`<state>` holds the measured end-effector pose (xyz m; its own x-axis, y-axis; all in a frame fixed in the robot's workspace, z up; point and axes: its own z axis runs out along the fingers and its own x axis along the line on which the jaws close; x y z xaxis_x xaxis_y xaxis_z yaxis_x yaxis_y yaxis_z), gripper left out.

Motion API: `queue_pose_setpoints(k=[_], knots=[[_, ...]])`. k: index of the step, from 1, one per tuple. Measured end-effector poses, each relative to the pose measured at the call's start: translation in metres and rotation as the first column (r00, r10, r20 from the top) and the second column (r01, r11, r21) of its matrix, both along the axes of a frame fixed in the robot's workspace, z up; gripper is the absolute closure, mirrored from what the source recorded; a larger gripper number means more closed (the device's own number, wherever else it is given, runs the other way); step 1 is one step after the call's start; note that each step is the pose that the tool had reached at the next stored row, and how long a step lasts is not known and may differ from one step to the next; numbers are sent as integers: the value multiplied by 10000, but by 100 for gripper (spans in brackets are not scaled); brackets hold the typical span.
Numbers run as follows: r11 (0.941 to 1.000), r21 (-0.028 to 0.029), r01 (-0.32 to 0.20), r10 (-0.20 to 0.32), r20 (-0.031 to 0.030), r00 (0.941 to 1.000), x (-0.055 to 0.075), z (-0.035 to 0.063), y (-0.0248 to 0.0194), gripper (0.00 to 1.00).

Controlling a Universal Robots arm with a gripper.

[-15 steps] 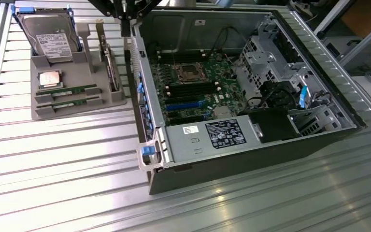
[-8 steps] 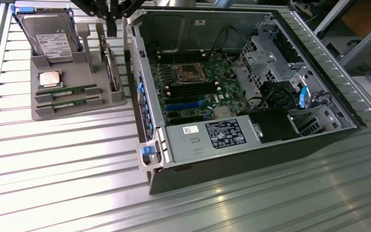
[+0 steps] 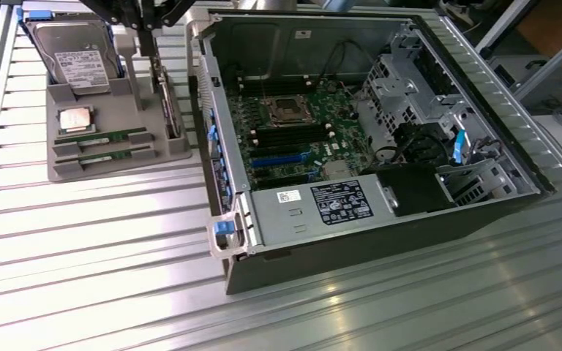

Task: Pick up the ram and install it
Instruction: 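Reach for the ram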

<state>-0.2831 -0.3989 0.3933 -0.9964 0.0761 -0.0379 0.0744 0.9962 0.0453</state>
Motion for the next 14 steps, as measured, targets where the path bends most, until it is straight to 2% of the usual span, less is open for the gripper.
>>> queue_pose_setpoints(k=[14], knots=[[10000, 0, 0, 0, 63, 10000, -398, 0, 0, 89]])
